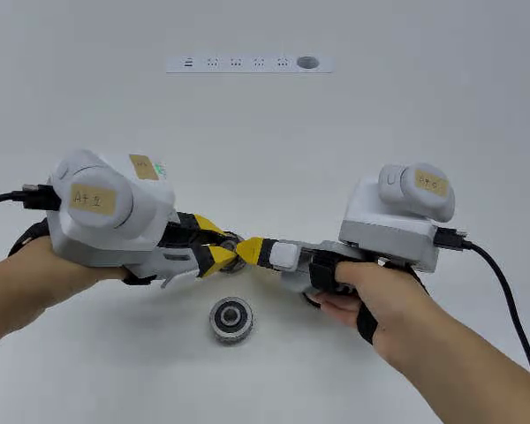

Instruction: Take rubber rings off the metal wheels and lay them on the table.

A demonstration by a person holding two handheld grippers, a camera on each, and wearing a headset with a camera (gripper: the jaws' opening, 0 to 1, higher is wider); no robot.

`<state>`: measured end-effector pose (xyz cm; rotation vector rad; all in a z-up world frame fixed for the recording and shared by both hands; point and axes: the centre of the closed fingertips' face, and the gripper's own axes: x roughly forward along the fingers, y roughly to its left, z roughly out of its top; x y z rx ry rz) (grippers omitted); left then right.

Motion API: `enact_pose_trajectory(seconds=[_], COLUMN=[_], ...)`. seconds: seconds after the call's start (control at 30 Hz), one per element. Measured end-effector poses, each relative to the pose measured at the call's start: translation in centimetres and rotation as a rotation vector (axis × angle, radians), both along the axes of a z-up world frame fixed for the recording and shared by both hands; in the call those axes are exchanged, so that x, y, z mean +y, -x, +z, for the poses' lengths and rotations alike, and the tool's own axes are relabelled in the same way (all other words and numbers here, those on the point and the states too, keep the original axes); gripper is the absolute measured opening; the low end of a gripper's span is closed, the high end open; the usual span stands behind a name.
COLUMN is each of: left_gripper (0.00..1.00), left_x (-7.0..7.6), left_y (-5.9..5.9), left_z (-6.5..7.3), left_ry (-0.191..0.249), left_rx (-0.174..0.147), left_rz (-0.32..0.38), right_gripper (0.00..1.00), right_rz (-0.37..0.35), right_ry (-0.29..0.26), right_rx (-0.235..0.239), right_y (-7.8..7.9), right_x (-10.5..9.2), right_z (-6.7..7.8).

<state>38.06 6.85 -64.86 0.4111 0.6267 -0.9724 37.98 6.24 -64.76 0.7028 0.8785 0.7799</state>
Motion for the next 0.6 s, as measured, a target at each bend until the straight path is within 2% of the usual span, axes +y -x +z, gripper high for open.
enact_pose_trajectory(seconds=[0.2, 0.3, 0.6], left_gripper=[0.22, 0.23, 0.30], left_x=[0.2, 0.4, 0.7], left_y=[0.2, 0.3, 0.8], left_z=[0.4, 0.8, 2.6], left_ry=[0.015, 0.019, 0.076], left_rx=[0.006, -0.002, -0.031], left_rz=[0.009, 0.017, 0.064], right_gripper=[0.02, 0.02, 0.02], right_rz=[-0.017, -0.020, -0.035], right_ry=[-0.009, -0.022, -0.073], right_rx=[0.007, 0.013, 0.024], right_y=[-0.1, 0.0, 0.1], right_x=[-0.1, 0.0, -0.2], right_z=[0.1, 0.3, 1.3])
